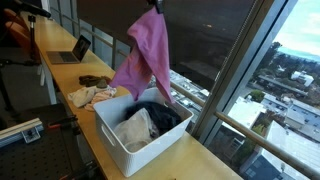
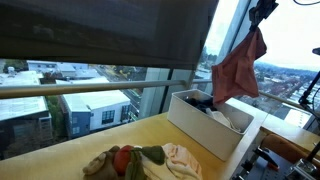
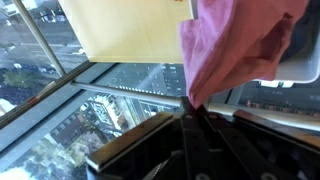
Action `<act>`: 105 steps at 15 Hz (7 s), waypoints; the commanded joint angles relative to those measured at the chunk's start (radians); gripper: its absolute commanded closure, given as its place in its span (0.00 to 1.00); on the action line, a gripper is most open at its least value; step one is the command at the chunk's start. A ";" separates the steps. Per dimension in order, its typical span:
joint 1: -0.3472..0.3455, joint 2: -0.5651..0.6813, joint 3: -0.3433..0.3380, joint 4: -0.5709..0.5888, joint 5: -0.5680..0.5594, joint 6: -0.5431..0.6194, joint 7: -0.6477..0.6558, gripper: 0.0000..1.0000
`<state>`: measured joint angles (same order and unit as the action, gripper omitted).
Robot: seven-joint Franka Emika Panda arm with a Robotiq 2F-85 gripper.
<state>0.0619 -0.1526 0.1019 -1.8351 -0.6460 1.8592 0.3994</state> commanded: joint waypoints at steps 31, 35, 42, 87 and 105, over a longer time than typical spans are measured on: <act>0.214 0.468 0.119 -0.271 0.304 0.576 0.149 0.00; 0.243 0.600 0.132 -0.255 0.430 0.670 0.070 0.00; 0.307 0.795 0.086 -0.164 0.510 0.682 -0.033 0.00; -0.064 0.049 -0.076 -0.155 0.257 0.298 -0.174 1.00; 0.096 0.203 0.066 -0.219 0.380 0.414 -0.044 0.00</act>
<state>0.1070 -0.0079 0.1201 -2.0352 -0.3118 2.2039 0.3160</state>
